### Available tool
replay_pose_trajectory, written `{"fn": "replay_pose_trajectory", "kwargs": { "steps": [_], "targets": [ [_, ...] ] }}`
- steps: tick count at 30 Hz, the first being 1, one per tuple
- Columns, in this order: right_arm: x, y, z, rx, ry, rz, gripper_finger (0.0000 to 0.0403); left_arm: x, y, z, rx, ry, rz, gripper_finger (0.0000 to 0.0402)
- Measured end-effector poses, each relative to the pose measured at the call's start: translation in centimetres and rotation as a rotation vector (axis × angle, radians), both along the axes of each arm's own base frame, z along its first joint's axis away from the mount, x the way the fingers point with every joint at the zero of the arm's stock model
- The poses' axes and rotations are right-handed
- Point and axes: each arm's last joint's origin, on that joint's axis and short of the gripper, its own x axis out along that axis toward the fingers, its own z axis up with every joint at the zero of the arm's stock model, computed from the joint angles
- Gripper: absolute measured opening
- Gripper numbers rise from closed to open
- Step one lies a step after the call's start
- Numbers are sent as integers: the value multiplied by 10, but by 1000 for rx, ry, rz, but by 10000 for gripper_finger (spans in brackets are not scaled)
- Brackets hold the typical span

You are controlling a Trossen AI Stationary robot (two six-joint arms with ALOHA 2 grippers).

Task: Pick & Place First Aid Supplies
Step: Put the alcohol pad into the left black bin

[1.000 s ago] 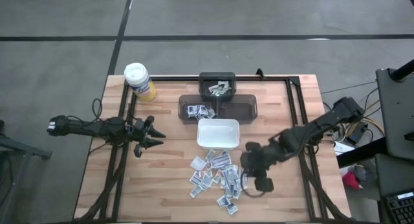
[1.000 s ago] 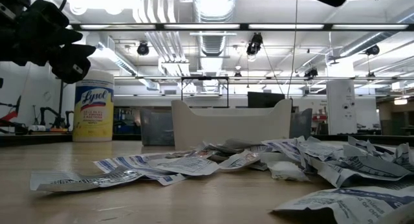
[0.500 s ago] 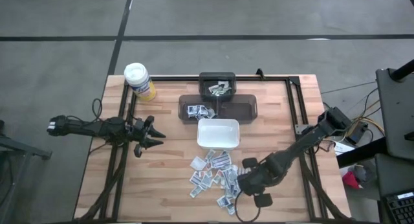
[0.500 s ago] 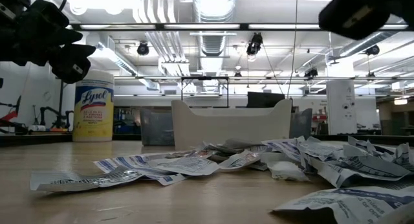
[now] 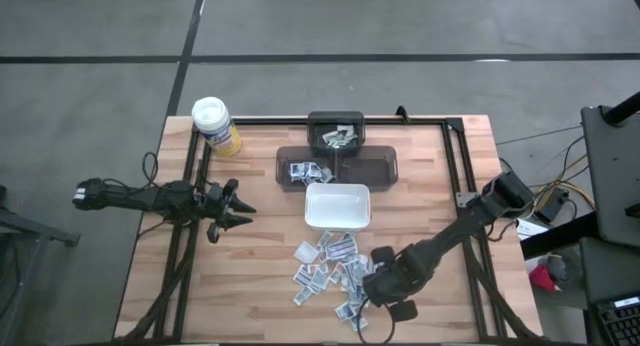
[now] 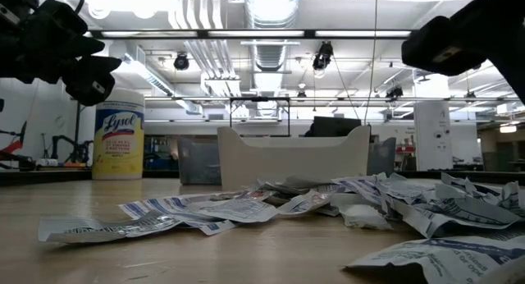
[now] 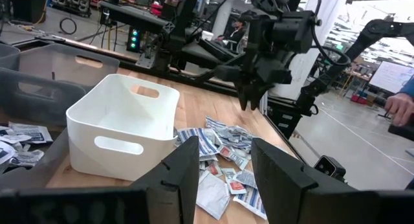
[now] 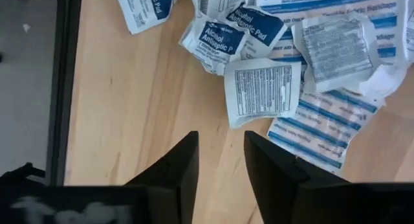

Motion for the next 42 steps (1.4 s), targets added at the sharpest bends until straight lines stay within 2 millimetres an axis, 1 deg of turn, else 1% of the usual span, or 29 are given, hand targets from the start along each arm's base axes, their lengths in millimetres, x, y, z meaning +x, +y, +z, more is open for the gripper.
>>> {"fn": "replay_pose_trajectory", "kwargs": {
  "steps": [5,13,25,33,42],
  "targets": [
    [3,5,-12,-15,10,32,134,0,0,0,0,0,0,136],
    [10,7,-28,-45,-6,40,129,0,0,0,1,1,0,136],
    [11,8,-28,-55,-24,7,134,0,0,0,1,5,1,136],
    [5,18,-28,-52,-23,-30,135,0,0,0,1,3,0,136],
    [5,19,-28,-105,-68,-52,134,0,0,0,1,2,0,136]
  ]
}}
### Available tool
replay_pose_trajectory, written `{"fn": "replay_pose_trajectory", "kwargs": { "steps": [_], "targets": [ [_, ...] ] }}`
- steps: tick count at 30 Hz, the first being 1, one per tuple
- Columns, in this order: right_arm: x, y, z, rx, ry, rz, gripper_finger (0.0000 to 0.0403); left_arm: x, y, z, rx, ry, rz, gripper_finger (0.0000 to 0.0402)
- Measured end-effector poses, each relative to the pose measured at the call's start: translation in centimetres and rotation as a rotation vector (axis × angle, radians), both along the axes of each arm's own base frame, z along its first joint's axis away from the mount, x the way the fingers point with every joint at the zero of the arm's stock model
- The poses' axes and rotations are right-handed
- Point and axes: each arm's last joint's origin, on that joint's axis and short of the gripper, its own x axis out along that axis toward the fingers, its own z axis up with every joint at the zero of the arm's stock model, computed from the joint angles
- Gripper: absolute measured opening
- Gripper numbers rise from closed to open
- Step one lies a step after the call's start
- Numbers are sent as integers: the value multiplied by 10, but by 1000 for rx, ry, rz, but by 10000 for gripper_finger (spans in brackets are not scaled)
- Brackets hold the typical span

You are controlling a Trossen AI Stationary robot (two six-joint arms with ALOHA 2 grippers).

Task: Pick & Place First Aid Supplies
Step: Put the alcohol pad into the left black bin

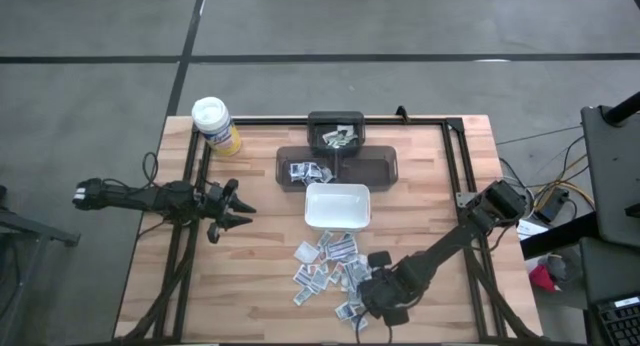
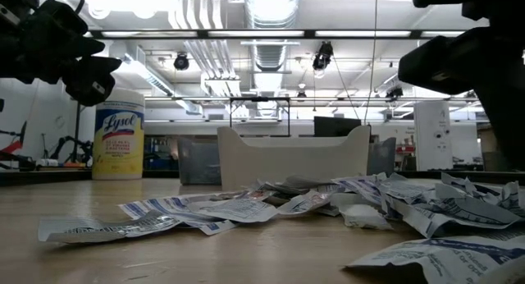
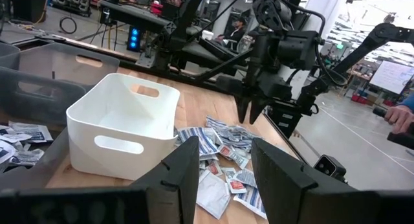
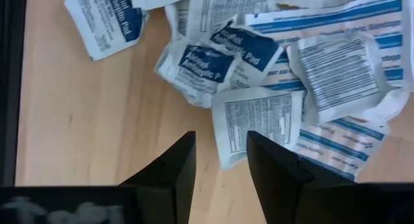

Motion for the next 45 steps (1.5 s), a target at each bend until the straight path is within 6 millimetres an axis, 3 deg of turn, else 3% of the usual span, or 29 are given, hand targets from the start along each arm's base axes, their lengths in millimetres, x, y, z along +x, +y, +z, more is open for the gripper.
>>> {"fn": "replay_pose_trajectory", "kwargs": {
  "steps": [9,45],
  "targets": [
    [0,0,-1,1,-2,1,138,0,0,0,0,1,0,136],
    [-12,-9,-35,9,-18,-74,139,0,0,0,0,2,0,136]
  ]
}}
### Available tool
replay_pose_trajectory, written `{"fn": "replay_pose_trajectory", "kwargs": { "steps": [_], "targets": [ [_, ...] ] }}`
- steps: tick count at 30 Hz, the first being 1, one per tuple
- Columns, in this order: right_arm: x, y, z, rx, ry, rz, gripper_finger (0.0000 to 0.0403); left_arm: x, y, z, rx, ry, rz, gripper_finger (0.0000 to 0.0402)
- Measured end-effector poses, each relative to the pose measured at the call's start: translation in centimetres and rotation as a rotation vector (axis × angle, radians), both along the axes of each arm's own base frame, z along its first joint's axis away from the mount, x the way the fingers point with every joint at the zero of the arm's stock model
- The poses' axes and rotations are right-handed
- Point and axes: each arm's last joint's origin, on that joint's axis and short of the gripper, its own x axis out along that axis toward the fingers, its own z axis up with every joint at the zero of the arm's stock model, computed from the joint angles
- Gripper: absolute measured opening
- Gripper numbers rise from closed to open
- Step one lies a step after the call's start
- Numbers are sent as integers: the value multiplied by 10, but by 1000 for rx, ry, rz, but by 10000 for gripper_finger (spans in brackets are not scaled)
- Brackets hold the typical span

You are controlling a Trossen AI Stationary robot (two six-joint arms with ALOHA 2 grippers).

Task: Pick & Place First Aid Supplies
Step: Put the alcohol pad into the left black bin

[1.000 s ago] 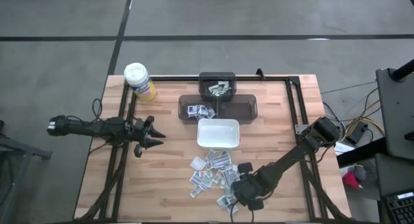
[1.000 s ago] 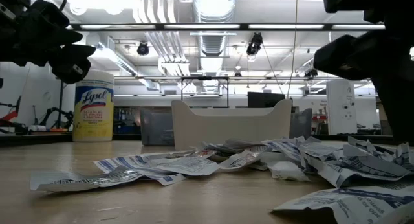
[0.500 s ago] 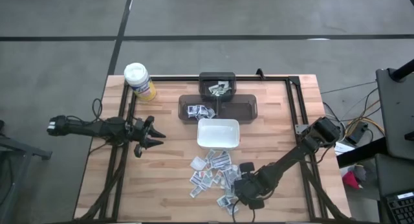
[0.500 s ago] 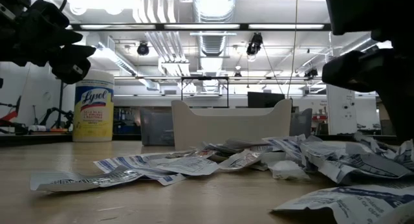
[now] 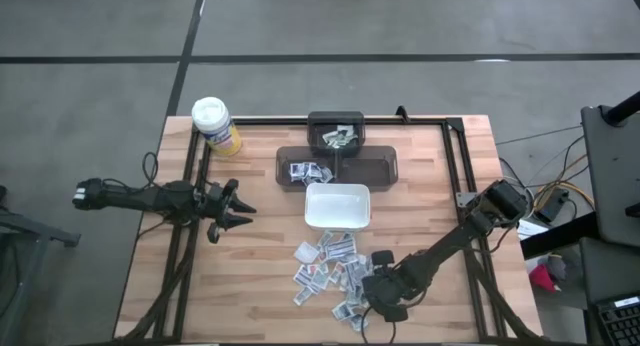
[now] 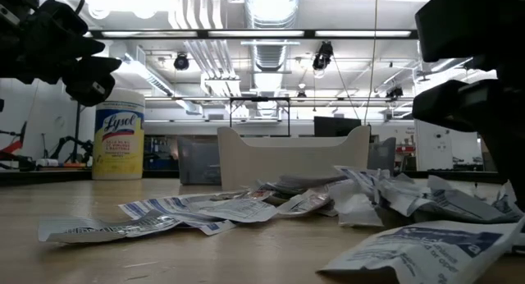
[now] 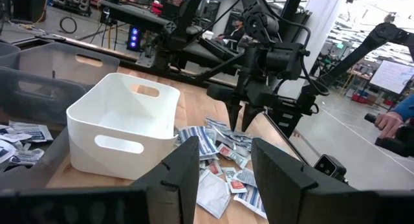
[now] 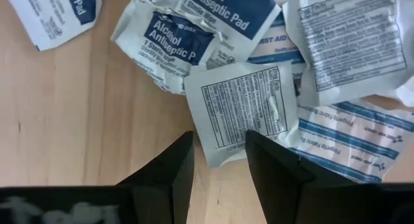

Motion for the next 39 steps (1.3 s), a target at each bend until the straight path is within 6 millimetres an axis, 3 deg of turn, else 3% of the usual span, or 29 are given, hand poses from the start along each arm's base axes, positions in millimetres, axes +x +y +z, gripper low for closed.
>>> {"fn": "replay_pose_trajectory", "kwargs": {
  "steps": [19,39],
  "targets": [
    [-2,-2,-5,17,-2,-49,67,0,0,0,0,0,0,136],
    [2,4,9,64,45,-53,9,0,0,0,1,2,0,136]
  ]
}}
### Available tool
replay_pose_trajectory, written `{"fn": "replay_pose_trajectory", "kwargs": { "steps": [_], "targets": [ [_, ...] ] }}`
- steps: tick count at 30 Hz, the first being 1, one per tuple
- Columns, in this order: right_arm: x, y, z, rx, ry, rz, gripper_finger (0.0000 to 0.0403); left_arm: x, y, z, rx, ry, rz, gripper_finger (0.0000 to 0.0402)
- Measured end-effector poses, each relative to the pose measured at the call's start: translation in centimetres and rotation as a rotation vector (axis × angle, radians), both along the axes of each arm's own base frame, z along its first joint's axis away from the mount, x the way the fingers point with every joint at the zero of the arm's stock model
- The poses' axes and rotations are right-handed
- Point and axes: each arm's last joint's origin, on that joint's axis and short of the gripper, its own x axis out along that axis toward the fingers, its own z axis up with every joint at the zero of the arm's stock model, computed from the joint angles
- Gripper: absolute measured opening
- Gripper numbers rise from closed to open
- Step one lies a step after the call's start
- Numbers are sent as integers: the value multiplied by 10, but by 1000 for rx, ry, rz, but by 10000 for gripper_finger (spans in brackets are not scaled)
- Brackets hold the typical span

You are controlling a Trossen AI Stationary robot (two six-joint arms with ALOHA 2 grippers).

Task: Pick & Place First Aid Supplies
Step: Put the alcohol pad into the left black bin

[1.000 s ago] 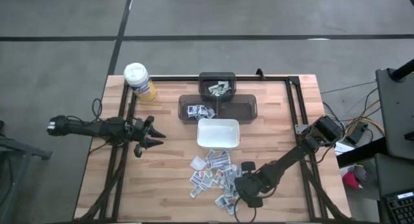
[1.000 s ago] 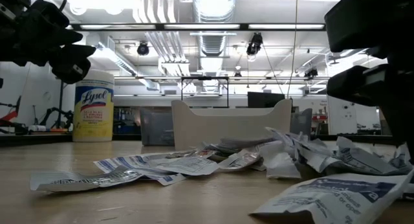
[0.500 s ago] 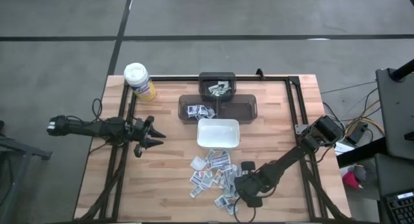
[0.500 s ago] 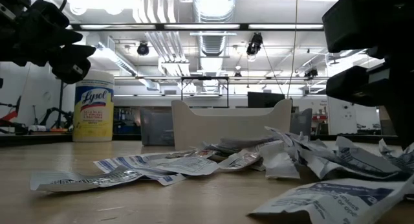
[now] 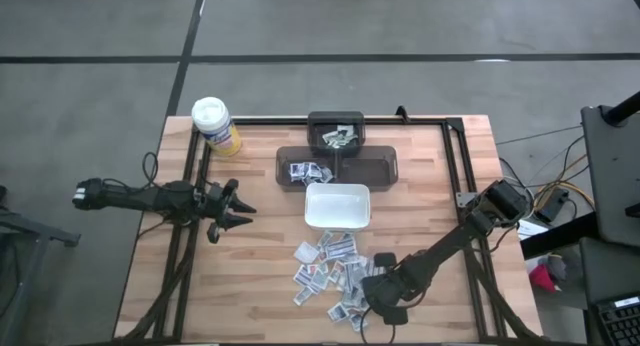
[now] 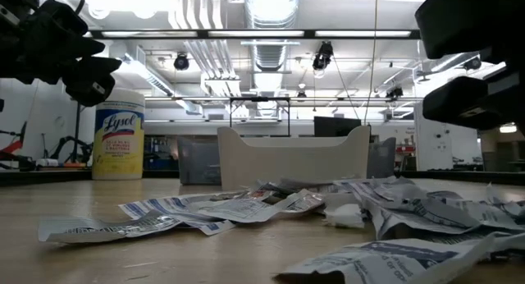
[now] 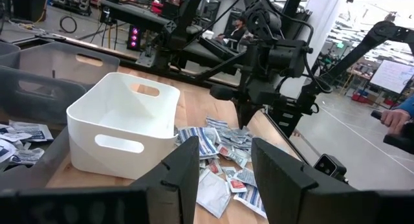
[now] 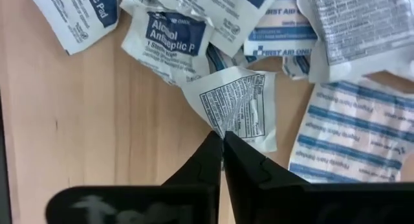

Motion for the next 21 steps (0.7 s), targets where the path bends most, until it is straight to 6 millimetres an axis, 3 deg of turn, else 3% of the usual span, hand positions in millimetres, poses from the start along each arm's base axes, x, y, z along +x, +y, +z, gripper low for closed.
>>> {"fn": "replay_pose_trajectory", "kwargs": {
  "steps": [8,16,21],
  "targets": [
    [7,6,25,15,19,-1,9,0,0,0,0,-1,0,136],
    [24,15,71,23,-70,102,8,0,0,0,0,-3,0,136],
    [40,5,98,-76,-175,170,8,0,0,0,0,-3,0,136]
  ]
}}
